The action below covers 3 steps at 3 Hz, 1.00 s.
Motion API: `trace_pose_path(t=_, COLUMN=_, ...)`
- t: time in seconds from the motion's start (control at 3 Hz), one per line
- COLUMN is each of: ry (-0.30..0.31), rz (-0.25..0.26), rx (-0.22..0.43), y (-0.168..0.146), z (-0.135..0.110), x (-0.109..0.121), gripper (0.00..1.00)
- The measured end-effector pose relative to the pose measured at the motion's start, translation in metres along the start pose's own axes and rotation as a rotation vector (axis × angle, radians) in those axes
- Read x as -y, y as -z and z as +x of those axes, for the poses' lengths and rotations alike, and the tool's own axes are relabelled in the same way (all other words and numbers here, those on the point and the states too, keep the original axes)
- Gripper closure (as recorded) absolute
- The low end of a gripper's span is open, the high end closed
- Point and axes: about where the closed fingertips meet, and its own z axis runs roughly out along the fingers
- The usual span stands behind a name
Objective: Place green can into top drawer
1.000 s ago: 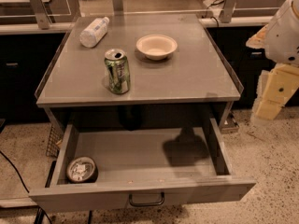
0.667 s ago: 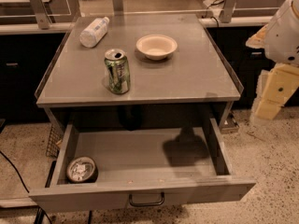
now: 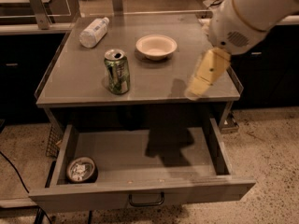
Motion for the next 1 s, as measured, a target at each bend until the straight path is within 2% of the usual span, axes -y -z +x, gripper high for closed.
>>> trace_pose_path(t=0.33, ry=-0.013, rz=0.025, rx=0.073, y=-0.021, z=-0.028, x=0.011, gripper=0.00)
trace_pose_path(t=0.67, ry=-0.013, rz=0.025, rx=0.073, y=-0.021, z=-0.028, x=0.011, gripper=0.00)
trace_pose_path(t=1.0, ry=-0.063, rz=0.026, rx=0.129, y=-0.055, z=-0.039, x=0.019, gripper=0.00)
